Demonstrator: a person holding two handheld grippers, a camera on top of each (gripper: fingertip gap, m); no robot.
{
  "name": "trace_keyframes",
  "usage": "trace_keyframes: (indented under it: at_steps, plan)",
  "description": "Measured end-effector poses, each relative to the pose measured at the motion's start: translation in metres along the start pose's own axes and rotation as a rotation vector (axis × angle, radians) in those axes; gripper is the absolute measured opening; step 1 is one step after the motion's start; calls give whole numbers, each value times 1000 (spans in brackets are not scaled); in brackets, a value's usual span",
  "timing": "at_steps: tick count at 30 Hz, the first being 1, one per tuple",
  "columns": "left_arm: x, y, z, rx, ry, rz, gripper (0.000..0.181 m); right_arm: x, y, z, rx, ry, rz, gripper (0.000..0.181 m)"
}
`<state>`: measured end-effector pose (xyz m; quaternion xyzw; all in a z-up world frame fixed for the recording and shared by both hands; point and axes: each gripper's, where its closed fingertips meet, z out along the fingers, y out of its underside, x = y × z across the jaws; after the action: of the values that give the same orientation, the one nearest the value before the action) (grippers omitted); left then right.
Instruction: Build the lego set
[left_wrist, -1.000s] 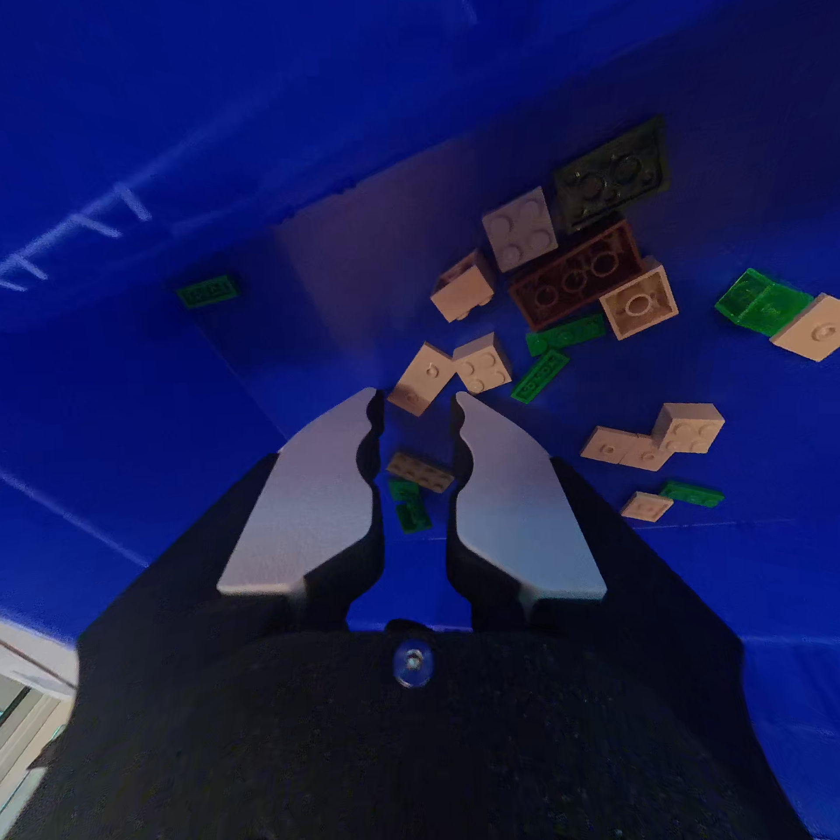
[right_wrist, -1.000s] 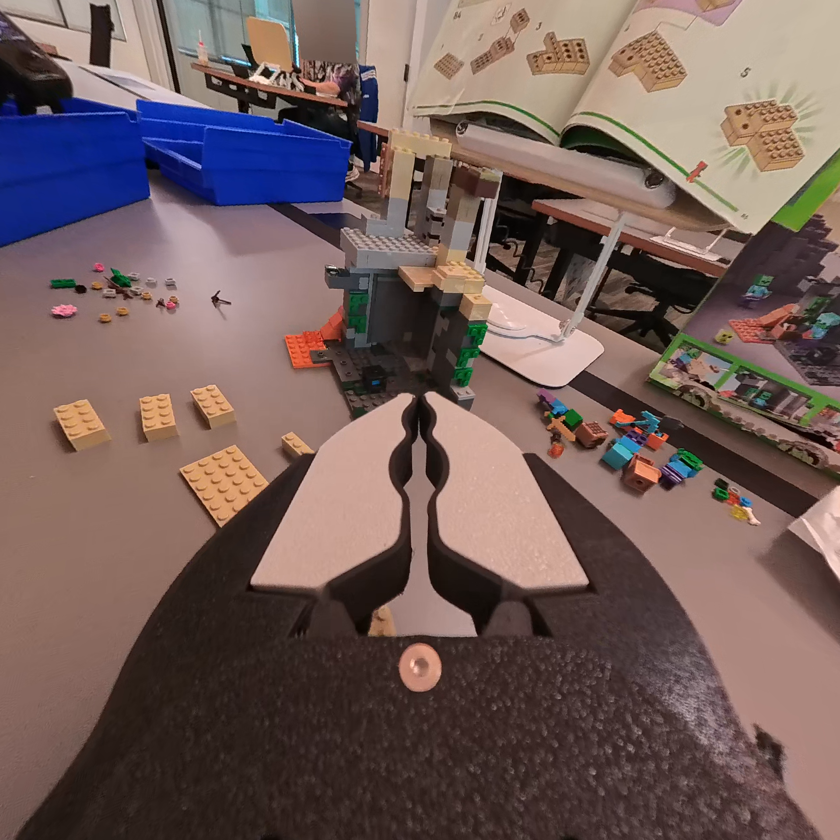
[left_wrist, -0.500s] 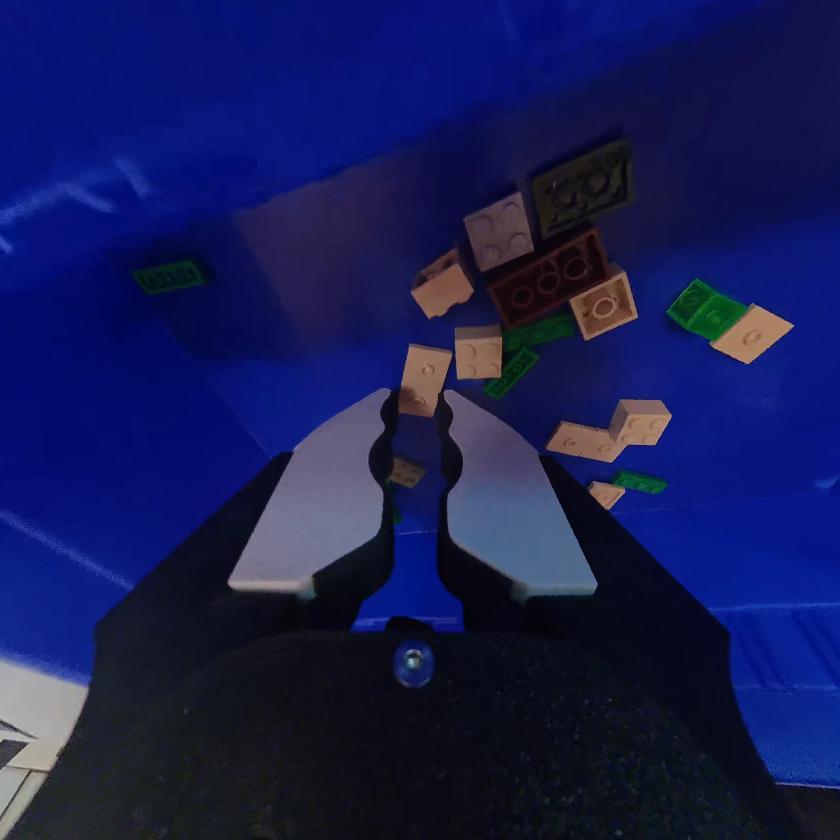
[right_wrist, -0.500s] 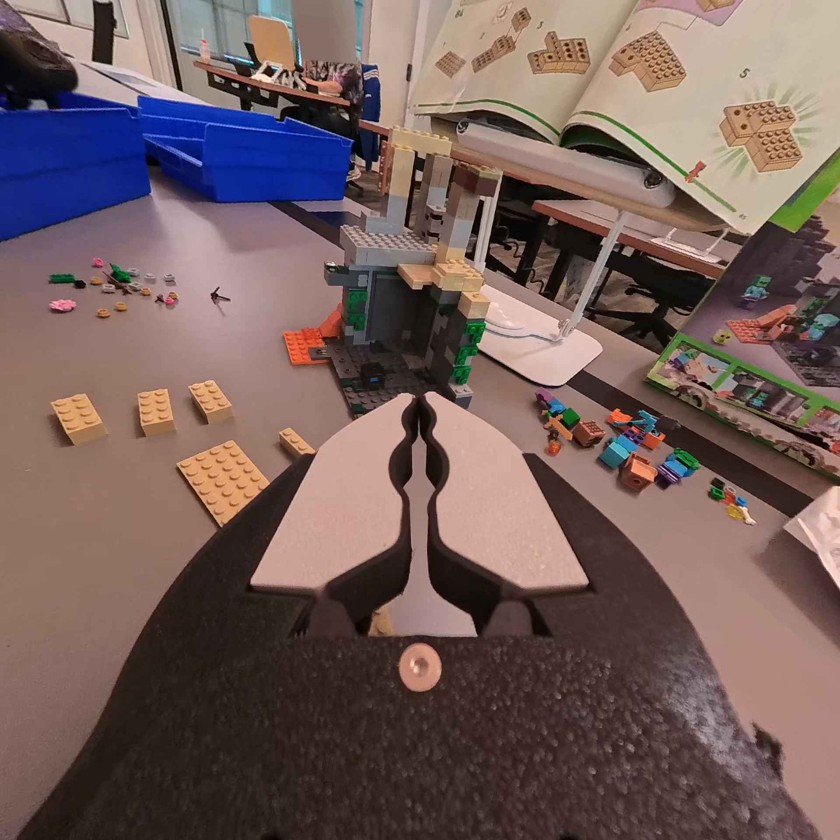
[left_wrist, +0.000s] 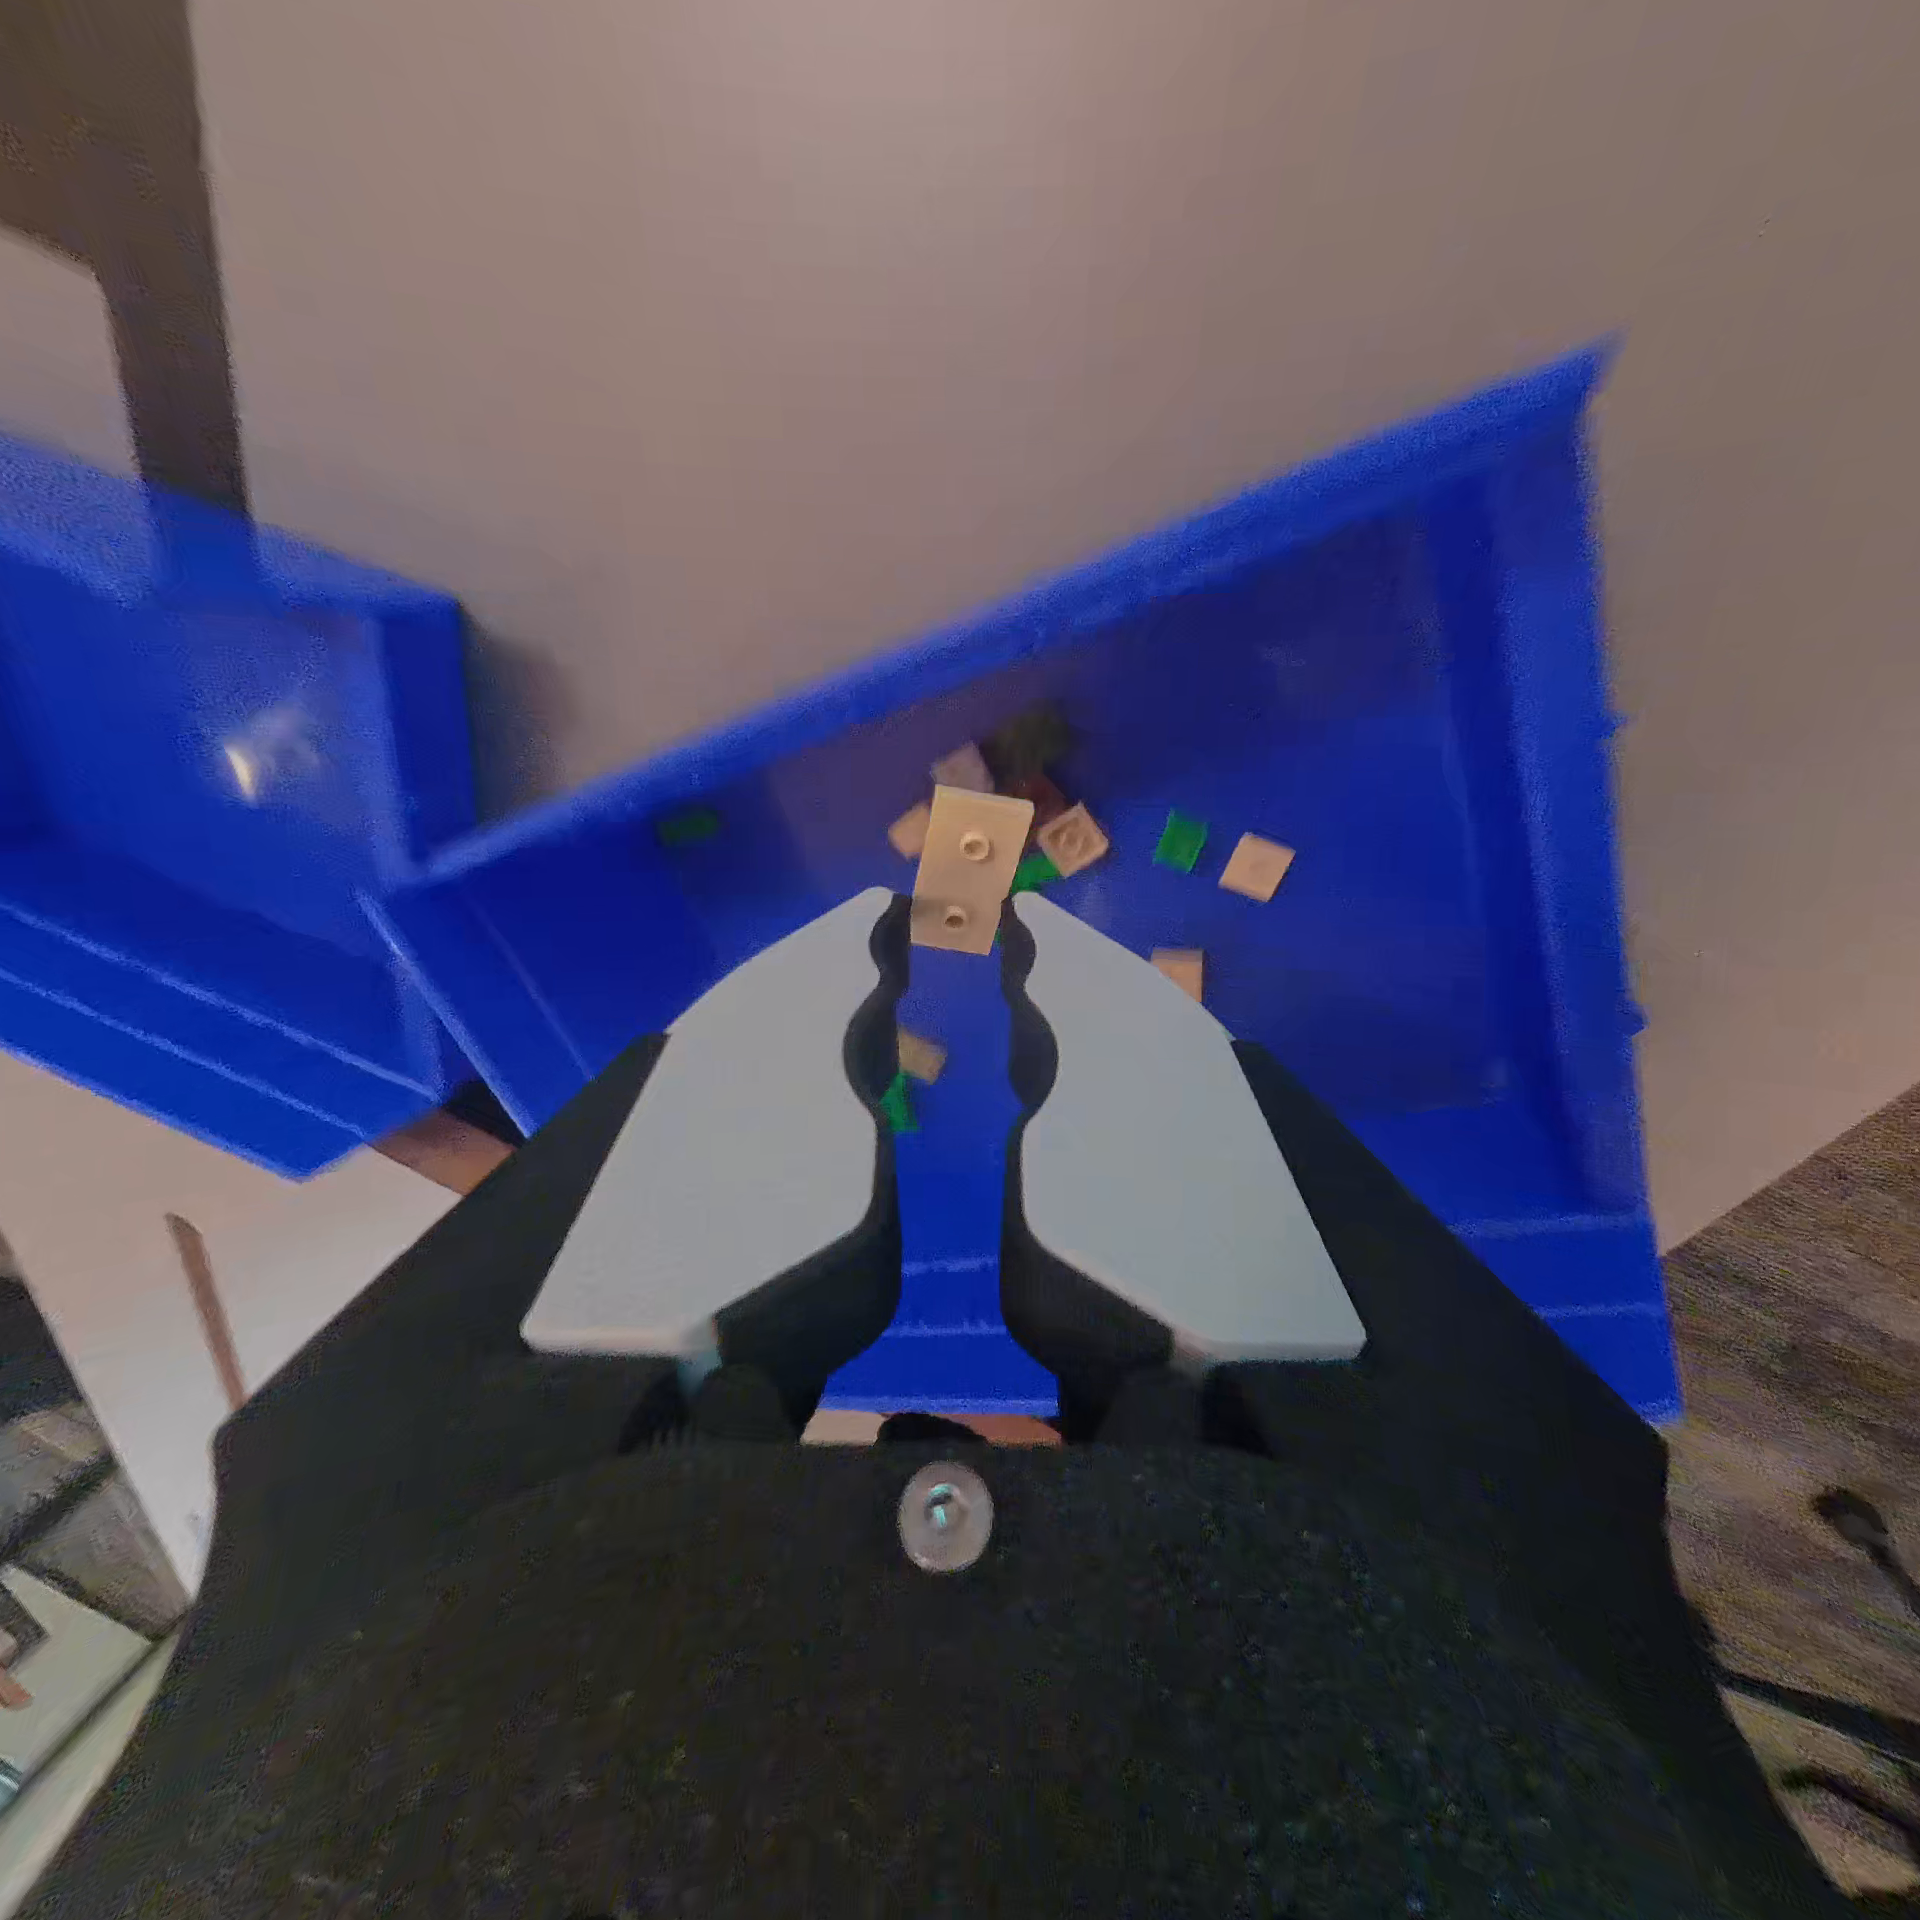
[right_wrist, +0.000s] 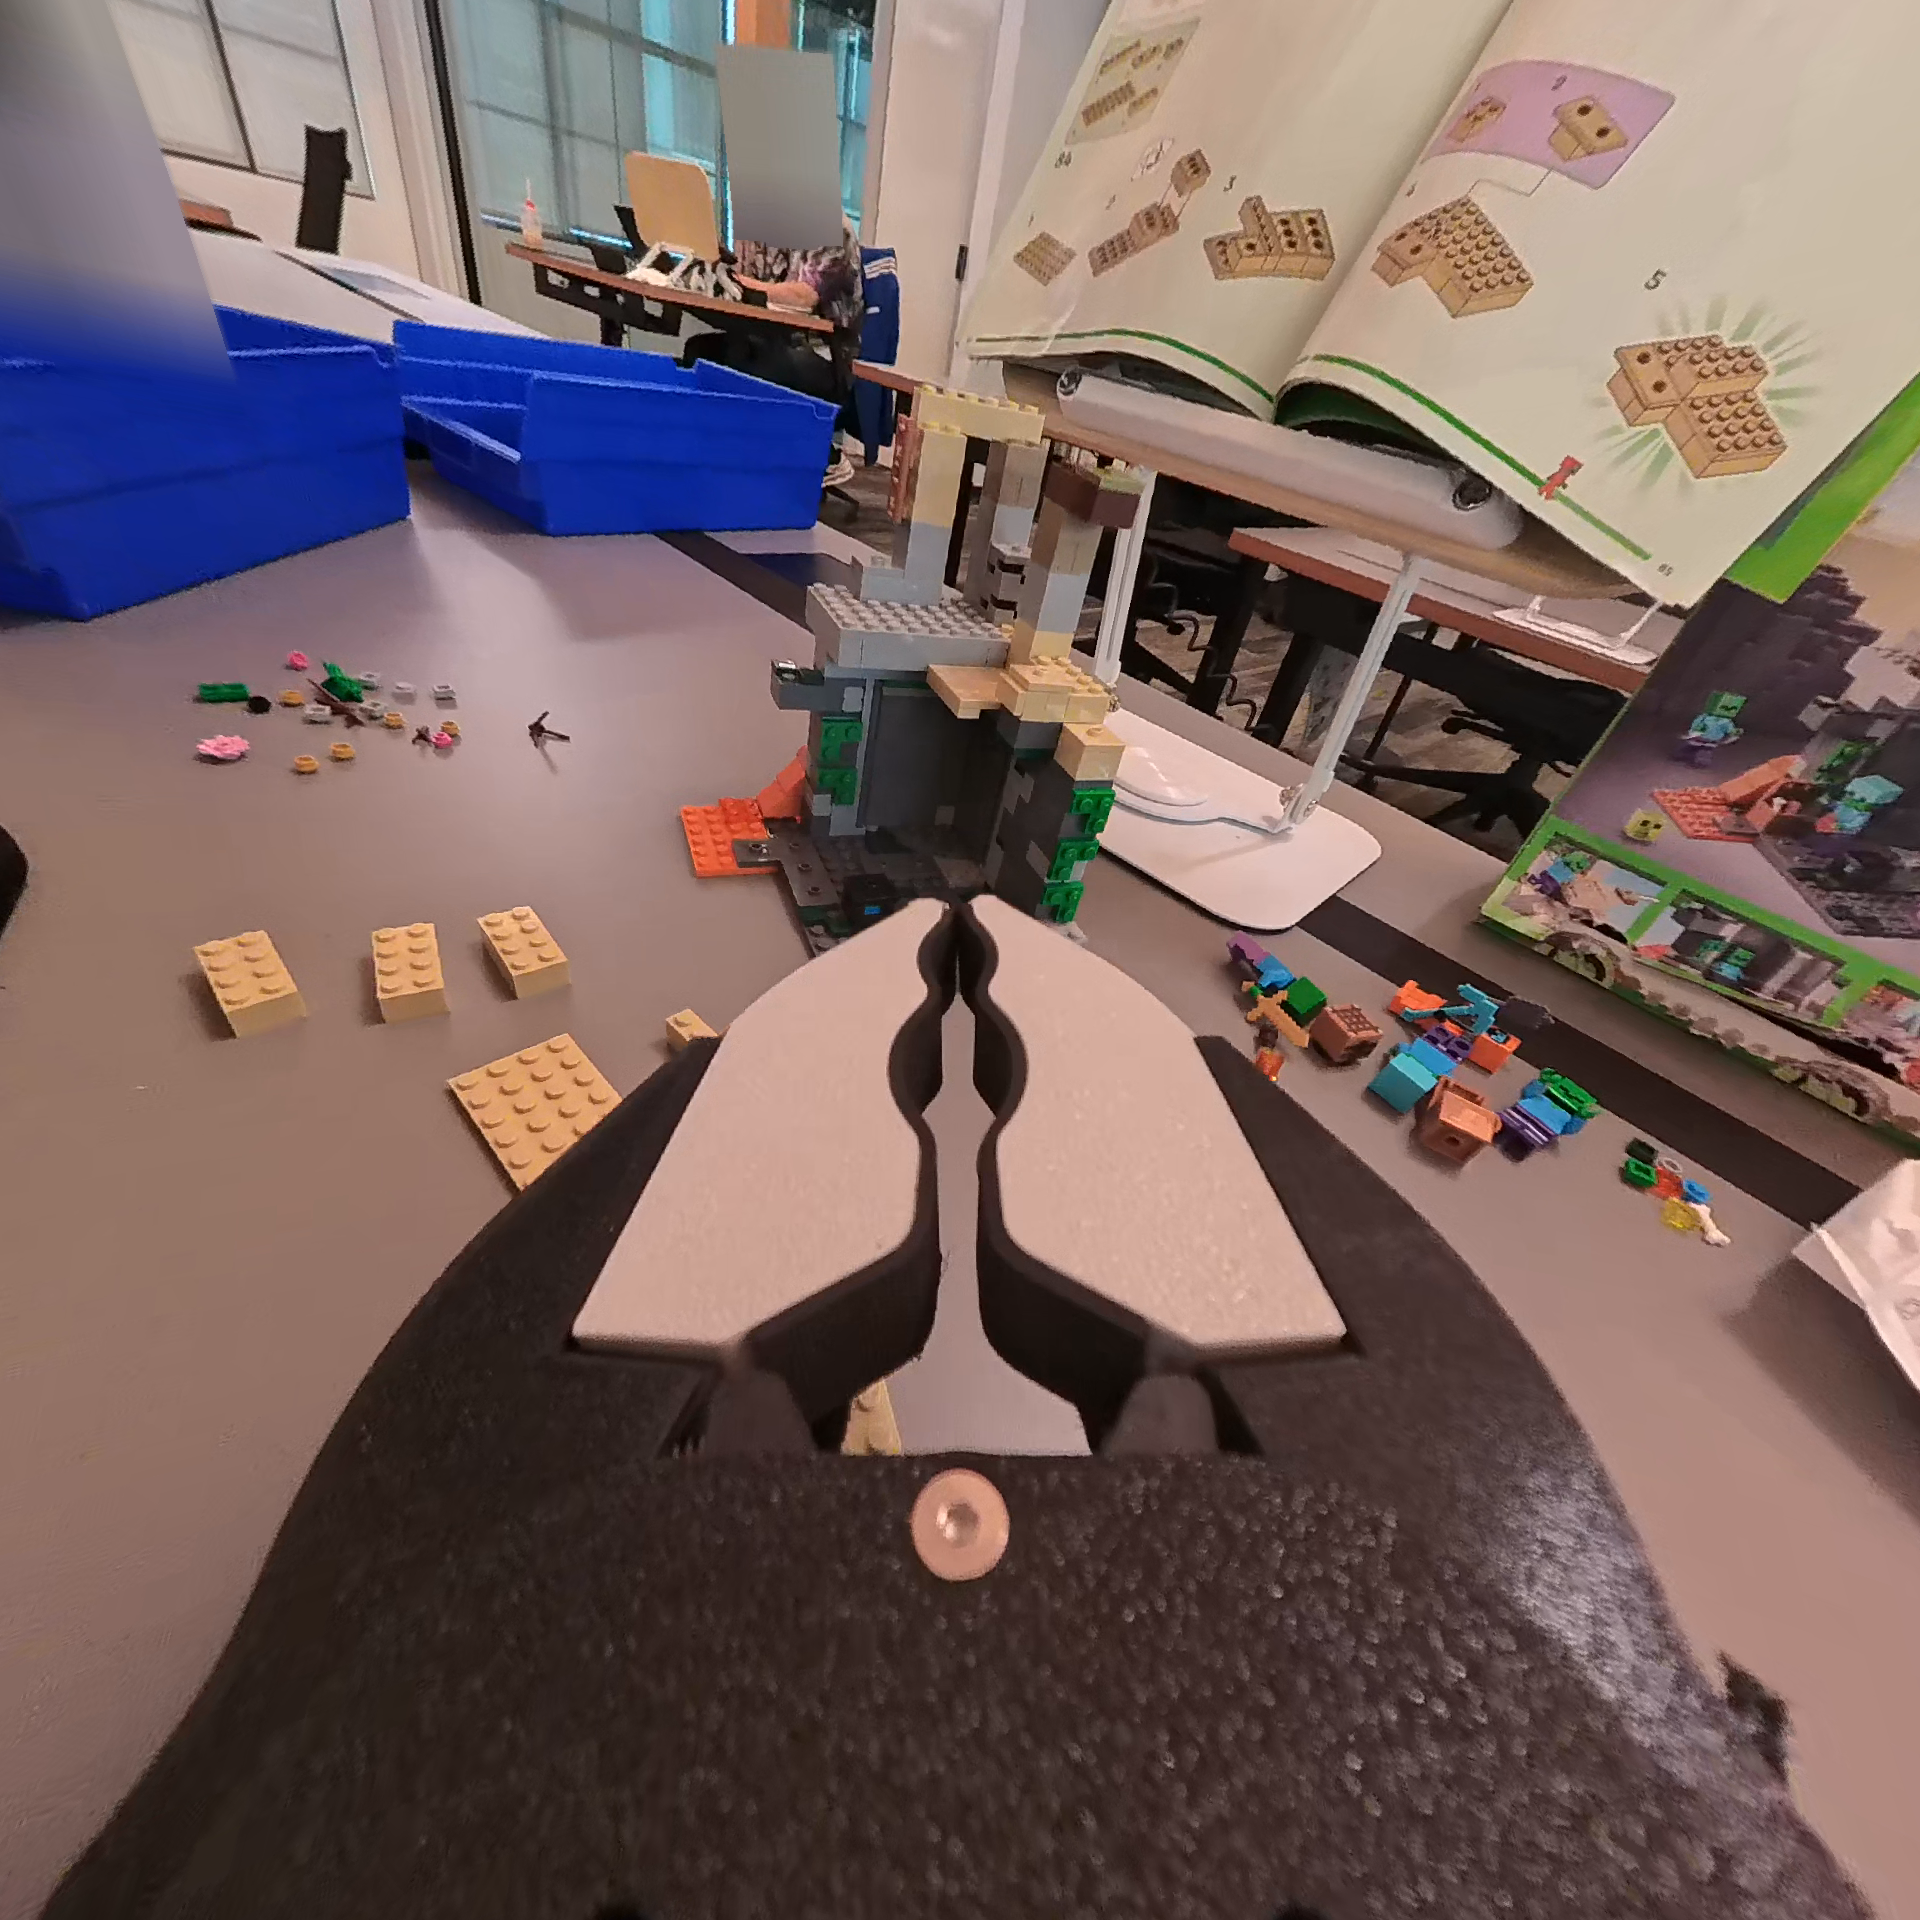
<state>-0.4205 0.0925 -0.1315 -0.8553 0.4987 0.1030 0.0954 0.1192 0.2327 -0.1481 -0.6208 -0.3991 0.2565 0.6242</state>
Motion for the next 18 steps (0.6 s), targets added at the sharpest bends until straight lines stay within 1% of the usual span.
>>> trace_keyframes:
  at_steps: [2,5,8,11,14,18]
  plan:
    - [10,-35,-15,38,-12,75,16,-1,-3,-3,14,-5,-1,0]
    - [31,-99,-32,139,-4,193,16,-3,-8,-7,34,-13,3,0]
    - [58,-163,-37,209,25,321,16,-5,-11,-9,40,-24,10,0]
    - [86,-222,-29,255,57,445,16,-10,-13,-10,35,-32,-2,0]
    - [113,-278,-13,308,88,537,16,-16,-17,-12,30,-37,-31,0]
    - [148,-342,17,352,139,576,16,-18,-15,-11,15,-49,-28,0]
